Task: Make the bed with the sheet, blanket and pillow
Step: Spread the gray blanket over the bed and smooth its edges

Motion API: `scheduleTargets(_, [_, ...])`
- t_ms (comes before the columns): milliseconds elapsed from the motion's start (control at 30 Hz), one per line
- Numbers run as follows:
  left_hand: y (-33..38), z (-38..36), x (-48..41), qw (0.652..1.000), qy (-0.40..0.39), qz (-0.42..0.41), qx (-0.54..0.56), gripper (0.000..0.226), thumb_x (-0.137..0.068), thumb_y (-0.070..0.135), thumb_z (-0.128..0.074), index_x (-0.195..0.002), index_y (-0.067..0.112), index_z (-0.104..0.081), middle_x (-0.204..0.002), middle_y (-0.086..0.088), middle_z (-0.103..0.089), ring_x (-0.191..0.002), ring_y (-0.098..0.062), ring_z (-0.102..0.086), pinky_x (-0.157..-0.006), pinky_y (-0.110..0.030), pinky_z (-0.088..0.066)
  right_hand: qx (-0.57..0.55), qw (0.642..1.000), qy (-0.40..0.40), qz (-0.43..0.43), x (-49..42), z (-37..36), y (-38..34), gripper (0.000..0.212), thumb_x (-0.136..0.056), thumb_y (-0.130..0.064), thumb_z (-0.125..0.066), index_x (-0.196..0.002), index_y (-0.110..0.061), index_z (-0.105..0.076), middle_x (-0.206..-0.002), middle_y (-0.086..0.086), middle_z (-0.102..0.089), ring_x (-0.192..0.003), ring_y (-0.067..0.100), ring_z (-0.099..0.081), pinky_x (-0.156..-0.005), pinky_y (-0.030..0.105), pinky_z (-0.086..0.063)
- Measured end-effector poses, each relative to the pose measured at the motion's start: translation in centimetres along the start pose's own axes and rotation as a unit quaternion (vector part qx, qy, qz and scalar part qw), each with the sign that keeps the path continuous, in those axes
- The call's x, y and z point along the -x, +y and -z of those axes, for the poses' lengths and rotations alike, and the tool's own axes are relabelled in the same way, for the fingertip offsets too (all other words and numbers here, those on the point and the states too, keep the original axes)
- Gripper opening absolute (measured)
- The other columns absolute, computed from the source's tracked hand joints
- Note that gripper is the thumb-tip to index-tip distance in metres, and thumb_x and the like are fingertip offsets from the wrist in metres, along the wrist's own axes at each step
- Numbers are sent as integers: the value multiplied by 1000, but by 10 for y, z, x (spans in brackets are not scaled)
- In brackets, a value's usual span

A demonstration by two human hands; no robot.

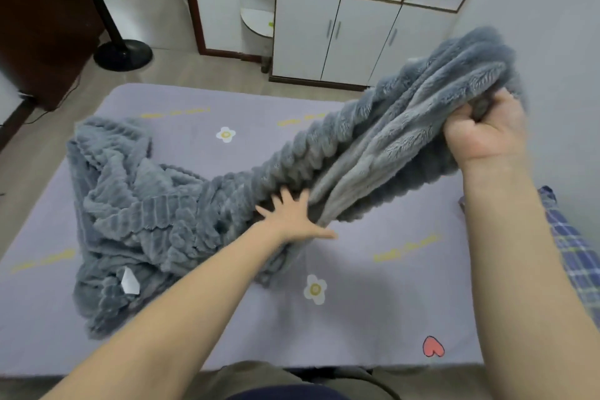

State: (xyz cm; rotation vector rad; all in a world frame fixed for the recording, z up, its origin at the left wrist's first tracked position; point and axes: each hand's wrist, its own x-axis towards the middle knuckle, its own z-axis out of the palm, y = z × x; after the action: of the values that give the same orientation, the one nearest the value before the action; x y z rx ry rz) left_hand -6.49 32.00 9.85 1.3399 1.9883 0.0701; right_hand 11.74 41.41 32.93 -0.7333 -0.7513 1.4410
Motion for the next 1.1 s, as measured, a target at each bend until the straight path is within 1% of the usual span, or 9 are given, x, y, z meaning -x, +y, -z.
scheduleTargets(100, [31, -41, -1, 999, 8, -38, -15, 78, -80, 66, -50, -146, 36, -20, -145, -21, -28, -132, -45, -33, -104, -69, -19, 15, 997, -26, -65, -37, 14, -9, 30, -83, 13, -36, -93, -5, -58, -94, 5, -65, -126, 10, -47, -102, 11, -36])
scheduleTargets(200, [51, -49, 0, 979, 171, -10, 112, 31, -95, 30, -41, -121, 16, -50, -114, -17, -54, -104, -39, -57, -91, -48, -44, 141, 985, -34, -88, -63, 65, -18, 12, -89, -14, -47, -89, -26, -50, -99, -15, -63, -101, -2, -55, -97, 13, -42])
scheduleTargets(367, [111, 31, 16, 893, 341, 23, 294, 34, -100, 13, -34, -70, 6, -47, -83, -23, -61, -82, -32, -56, -67, -35, -31, -91, 964, 65, -242, -152, 161, -19, 12, -95, -17, -52, -92, -14, -64, -86, 4, -72, -100, 17, -62, -90, 34, -52])
scheduleTargets(467, [171, 86, 14, 821, 369, -15, 436, 36, -97, 20, -34, -69, 9, -52, -72, -2, -55, -69, -12, -49, -60, -23, -40, 228, 897, -123, -358, -135, 206, 25, 24, -74, -13, -67, -91, -28, -60, -73, -12, -65, -78, 4, -57, -82, 34, -44])
scheduleTargets(567, [240, 85, 4, 864, 337, -76, 366, 36, -100, 20, -34, -86, -1, -61, -85, -10, -64, -86, -12, -62, -81, -26, -48, 308, 770, -349, -437, -71, 230, 72, 78, -67, -6, -77, -134, -33, -48, -127, -20, -58, -114, 2, -55, -99, 37, -42])
scheduleTargets(633, [276, 57, 0, 903, 239, -95, 343, 31, -101, 25, -42, -91, 2, -60, -87, -9, -65, -85, -21, -61, -80, -34, -46, 345, 730, -434, -399, -35, 229, 100, 71, -72, -24, -78, -136, -27, -48, -134, -13, -57, -119, 3, -55, -100, 29, -45])
scheduleTargets(767, [275, 4, -2, 921, 109, -72, 367, 28, -97, 26, -53, -121, 10, -55, -109, 3, -62, -96, -7, -56, -86, -22, -42, 391, 795, -267, -381, -19, 203, 119, 25, -92, -33, -48, -93, -14, -63, -96, 11, -70, -81, 21, -67, -57, 26, -47])
scheduleTargets(967, [146, -82, 48, 765, 390, 220, 463, 16, -93, 30, -52, -91, 15, -58, -92, -2, -59, -93, -22, -55, -79, -30, -42, 173, 878, -110, -432, -56, 197, 104, 15, -101, -18, -43, -100, -8, -54, -105, 15, -64, -102, 27, -64, -79, 38, -56])
scheduleTargets(1100, [137, -126, 55, 636, 76, 354, 681, 58, -91, 61, -45, -121, 11, -44, -122, -14, -46, -110, -35, -56, -84, -47, -45, 90, 893, -117, -425, -52, 152, 73, 25, -101, -7, -37, -81, -5, -51, -68, 8, -62, -64, 17, -63, -50, 23, -53])
